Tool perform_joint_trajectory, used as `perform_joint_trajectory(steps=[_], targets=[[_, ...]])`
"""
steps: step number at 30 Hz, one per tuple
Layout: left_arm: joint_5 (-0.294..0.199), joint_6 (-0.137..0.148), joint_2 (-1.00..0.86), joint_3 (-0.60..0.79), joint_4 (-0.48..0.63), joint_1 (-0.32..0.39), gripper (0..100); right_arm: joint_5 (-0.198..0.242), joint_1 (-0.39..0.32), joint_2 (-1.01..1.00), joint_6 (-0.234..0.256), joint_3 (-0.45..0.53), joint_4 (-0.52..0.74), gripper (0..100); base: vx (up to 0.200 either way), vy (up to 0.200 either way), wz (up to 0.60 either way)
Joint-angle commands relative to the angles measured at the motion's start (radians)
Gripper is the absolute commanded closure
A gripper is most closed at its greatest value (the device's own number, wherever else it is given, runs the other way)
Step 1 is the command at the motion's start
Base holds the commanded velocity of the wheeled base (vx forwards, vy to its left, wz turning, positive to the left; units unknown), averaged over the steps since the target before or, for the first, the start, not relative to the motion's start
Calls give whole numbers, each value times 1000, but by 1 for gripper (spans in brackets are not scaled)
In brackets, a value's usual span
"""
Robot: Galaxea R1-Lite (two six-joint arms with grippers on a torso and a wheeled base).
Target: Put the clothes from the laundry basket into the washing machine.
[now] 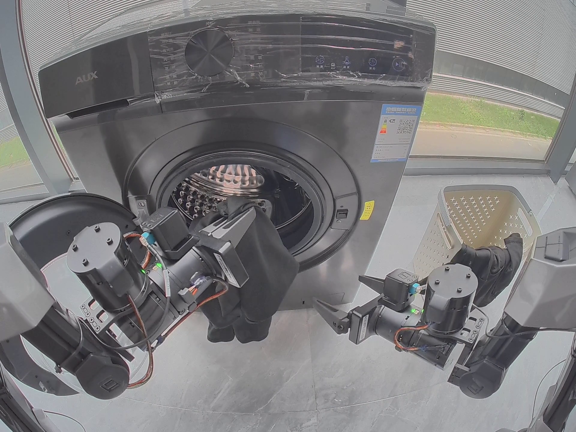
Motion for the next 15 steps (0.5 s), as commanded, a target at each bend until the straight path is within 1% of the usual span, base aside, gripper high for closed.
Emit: perform_joint_trajectory(steps=[1, 4, 7, 10, 14, 15], targets=[[1, -2, -4, -5, 0, 0, 100, 0, 5, 22, 0, 14, -3, 0, 0, 0, 0], [1, -3, -3, -7, 0, -2, 100, 2, 20, 37, 1, 6, -12, 0, 0, 0, 0], [1, -3, -3, -7, 0, -2, 100, 14, 37, 45, 0, -4, -15, 0, 0, 0, 0], [1, -3, -3, -7, 0, 0, 100, 28, 71, 45, -2, -18, -21, 0, 0, 0, 0], [1, -3, -3, -7, 0, -2, 100, 31, 106, 45, -3, -26, -36, 0, 0, 0, 0], [1, -3, -1, -7, 0, -3, 100, 38, 120, 45, -5, -29, -41, 0, 0, 0, 0]])
